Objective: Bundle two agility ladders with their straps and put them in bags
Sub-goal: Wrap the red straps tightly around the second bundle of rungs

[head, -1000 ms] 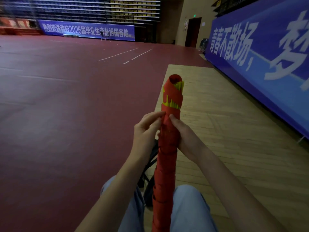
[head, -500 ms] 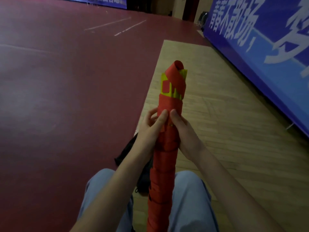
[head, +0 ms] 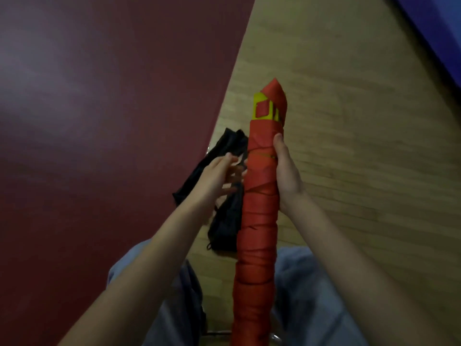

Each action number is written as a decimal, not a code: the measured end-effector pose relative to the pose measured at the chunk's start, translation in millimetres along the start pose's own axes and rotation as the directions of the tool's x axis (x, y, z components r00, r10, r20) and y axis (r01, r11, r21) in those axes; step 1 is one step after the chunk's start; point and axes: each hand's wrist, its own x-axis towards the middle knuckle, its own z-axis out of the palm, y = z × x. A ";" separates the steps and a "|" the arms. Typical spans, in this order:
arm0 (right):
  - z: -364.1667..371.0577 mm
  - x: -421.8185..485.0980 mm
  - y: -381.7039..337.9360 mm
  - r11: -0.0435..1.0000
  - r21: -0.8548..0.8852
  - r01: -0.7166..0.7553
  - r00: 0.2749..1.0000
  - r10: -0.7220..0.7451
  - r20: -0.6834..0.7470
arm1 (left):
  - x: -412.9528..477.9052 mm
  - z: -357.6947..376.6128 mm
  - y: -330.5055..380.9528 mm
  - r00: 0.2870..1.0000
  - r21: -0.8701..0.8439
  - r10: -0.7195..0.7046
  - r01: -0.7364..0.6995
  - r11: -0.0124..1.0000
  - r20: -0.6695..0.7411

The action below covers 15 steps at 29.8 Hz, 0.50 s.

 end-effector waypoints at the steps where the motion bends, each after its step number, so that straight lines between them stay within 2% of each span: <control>1: -5.4 12.3 11.7 0.999 0.000 -0.050 0.998 0.049 -0.028 | 15.6 -10.5 -14.2 0.998 0.057 -0.062 0.064 0.996 -0.028; 3: -10.8 48.5 45.2 0.986 0.041 -0.161 0.986 0.162 -0.038 | 55.2 -36.4 -41.0 0.973 0.127 -0.202 0.215 0.968 -0.107; 5: -15.8 71.9 69.4 0.967 0.041 -0.252 0.966 0.254 -0.056 | 87.5 -59.3 -65.6 0.950 0.162 -0.269 0.294 0.942 -0.156; 7: -19.4 104.2 97.4 0.939 0.042 -0.341 0.939 0.343 -0.038 | 125.3 -77.9 -89.9 0.938 0.234 -0.288 0.329 0.915 -0.193; 8: -18.8 106.8 95.5 0.930 0.040 -0.366 0.929 0.367 -0.035 | 128.0 -83.0 -88.5 0.949 0.306 -0.254 0.302 0.903 -0.188; 10: -18.0 126.7 112.4 0.921 0.031 -0.389 0.921 0.390 -0.024 | 151.2 -96.3 -106.0 0.946 0.427 -0.272 0.322 0.845 -0.175; 15: -13.0 174.5 160.1 0.898 -0.046 -0.438 0.898 0.440 0.029 | 209.1 -125.2 -172.3 0.913 0.523 -0.309 0.407 0.749 -0.267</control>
